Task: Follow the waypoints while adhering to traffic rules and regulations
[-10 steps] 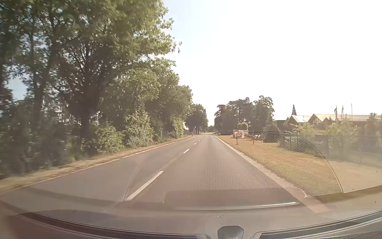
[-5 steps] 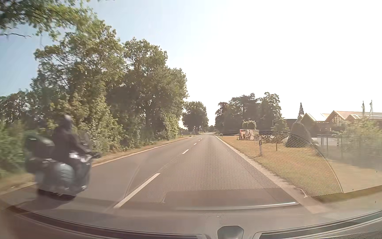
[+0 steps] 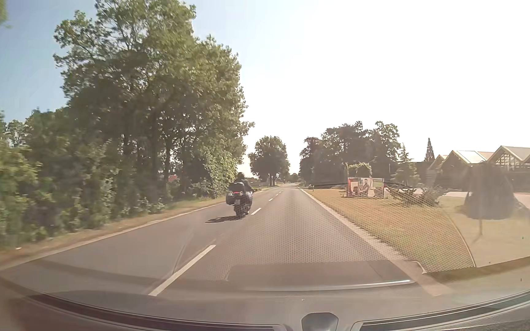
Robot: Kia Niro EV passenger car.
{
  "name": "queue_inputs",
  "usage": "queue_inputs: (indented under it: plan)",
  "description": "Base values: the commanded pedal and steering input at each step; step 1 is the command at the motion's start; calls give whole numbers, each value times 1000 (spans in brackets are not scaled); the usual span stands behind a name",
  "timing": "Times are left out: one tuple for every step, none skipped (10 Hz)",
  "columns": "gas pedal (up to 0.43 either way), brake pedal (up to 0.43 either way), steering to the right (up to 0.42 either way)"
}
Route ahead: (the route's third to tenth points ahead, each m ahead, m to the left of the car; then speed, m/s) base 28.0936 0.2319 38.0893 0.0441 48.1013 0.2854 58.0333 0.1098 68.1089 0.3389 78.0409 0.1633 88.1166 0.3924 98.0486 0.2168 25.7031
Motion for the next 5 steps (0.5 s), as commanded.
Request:
queue_inputs:
  plan:
    - [319, 6, 3]
    - [319, 6, 3]
    - [331, 6, 3]
    - [331, 6, 3]
    - [331, 6, 3]
